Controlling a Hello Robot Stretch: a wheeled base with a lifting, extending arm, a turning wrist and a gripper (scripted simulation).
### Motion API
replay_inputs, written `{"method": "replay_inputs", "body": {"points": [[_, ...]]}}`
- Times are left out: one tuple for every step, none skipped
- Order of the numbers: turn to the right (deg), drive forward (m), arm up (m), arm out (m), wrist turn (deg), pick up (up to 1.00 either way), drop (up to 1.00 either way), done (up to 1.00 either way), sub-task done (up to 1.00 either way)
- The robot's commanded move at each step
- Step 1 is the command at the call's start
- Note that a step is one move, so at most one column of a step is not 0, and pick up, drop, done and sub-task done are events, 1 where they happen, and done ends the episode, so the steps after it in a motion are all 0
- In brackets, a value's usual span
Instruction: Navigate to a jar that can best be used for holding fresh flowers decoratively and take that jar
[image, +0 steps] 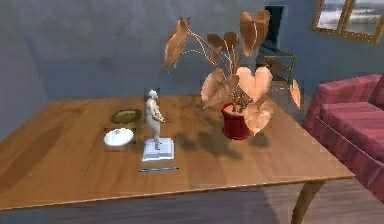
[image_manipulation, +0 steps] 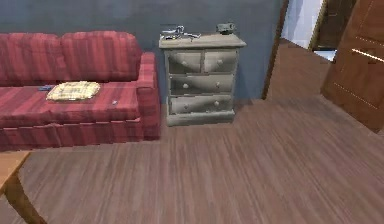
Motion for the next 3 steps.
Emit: {"method": "replay_inputs", "body": {"points": [[0.0,0.05,0.0,0.0,0.0,0.0,0.0,0.0,0.0],[-45.0,0.0,0.0,0.0,0.0,0.0,0.0,0.0,0.0],[-45.0,0.0,0.0,0.0,0.0,0.0,0.0,0.0,0.0]]}}
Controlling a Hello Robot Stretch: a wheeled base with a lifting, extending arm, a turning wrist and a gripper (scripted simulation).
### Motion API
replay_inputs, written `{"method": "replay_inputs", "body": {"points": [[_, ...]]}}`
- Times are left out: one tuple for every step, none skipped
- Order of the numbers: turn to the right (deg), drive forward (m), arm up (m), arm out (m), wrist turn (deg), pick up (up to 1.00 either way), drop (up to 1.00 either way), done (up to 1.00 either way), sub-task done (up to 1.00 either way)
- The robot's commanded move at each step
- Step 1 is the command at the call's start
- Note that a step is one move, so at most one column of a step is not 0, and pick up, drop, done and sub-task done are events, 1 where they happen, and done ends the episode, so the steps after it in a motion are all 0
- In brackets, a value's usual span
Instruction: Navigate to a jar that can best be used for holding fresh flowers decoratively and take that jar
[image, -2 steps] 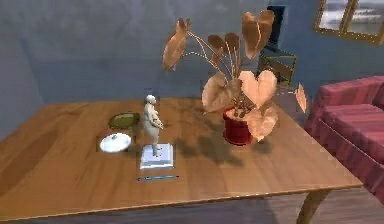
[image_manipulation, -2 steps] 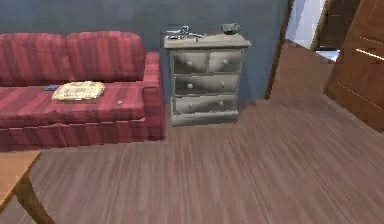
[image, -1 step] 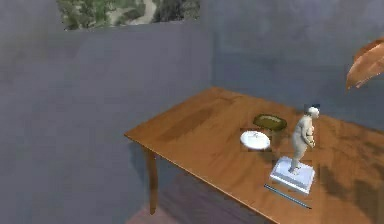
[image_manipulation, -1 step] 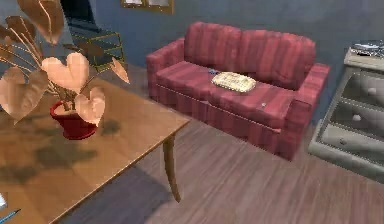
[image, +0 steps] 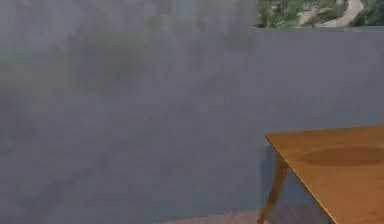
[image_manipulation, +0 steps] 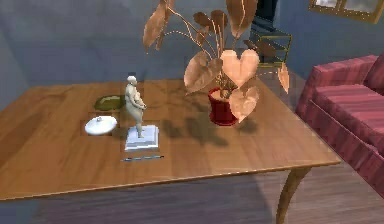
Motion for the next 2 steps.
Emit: {"method": "replay_inputs", "body": {"points": [[-21.0,0.0,0.0,0.0,0.0,0.0,0.0,0.0,0.0],[45.0,0.0,0.0,0.0,0.0,0.0,0.0,0.0,0.0]]}}
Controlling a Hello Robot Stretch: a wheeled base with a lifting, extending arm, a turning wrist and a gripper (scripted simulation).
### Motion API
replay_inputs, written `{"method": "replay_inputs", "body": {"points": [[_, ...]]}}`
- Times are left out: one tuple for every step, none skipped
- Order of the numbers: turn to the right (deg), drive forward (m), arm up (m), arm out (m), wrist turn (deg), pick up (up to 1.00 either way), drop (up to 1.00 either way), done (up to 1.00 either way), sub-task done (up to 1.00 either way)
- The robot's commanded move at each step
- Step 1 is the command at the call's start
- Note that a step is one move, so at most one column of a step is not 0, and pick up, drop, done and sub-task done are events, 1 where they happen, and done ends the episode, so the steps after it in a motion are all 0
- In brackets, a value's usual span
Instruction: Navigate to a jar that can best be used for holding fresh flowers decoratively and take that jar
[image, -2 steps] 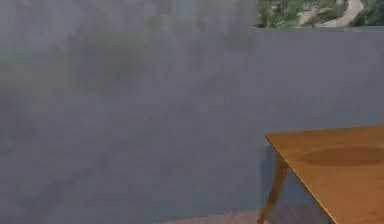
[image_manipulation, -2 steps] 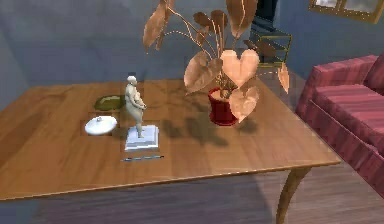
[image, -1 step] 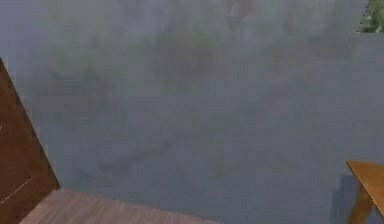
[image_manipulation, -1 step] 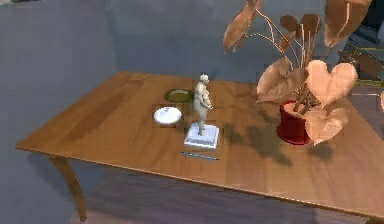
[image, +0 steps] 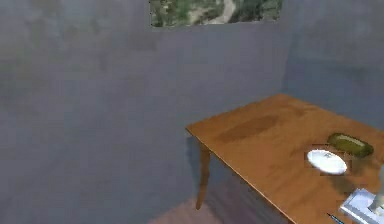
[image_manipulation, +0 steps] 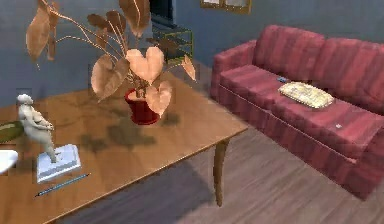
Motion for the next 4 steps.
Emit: {"method": "replay_inputs", "body": {"points": [[45.0,0.0,0.0,0.0,0.0,0.0,0.0,0.0,0.0],[39.0,0.0,0.0,0.0,0.0,0.0,0.0,0.0,0.0],[0.0,0.3,0.0,0.0,0.0,0.0,0.0,0.0,0.0],[-45.0,0.0,0.0,0.0,0.0,0.0,0.0,0.0,0.0]]}}
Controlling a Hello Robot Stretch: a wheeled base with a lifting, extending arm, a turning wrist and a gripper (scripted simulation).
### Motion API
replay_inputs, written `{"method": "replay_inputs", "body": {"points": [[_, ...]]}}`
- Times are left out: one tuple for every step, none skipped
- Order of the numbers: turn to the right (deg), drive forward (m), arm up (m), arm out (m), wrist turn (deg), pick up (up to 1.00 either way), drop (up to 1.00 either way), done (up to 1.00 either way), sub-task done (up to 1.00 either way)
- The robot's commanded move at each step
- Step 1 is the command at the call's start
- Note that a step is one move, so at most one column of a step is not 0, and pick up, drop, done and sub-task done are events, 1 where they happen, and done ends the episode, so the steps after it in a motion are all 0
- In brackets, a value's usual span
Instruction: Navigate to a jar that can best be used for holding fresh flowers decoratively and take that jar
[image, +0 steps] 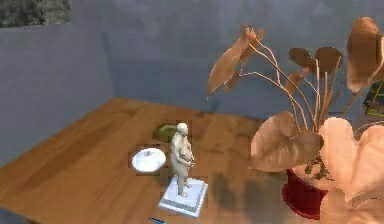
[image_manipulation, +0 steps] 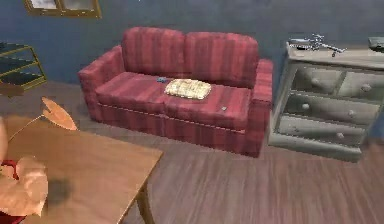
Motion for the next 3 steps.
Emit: {"method": "replay_inputs", "body": {"points": [[-45.0,0.0,0.0,0.0,0.0,0.0,0.0,0.0,0.0],[-45.0,0.0,0.0,0.0,0.0,0.0,0.0,0.0,0.0],[-12.0,0.0,0.0,0.0,0.0,0.0,0.0,0.0,0.0]]}}
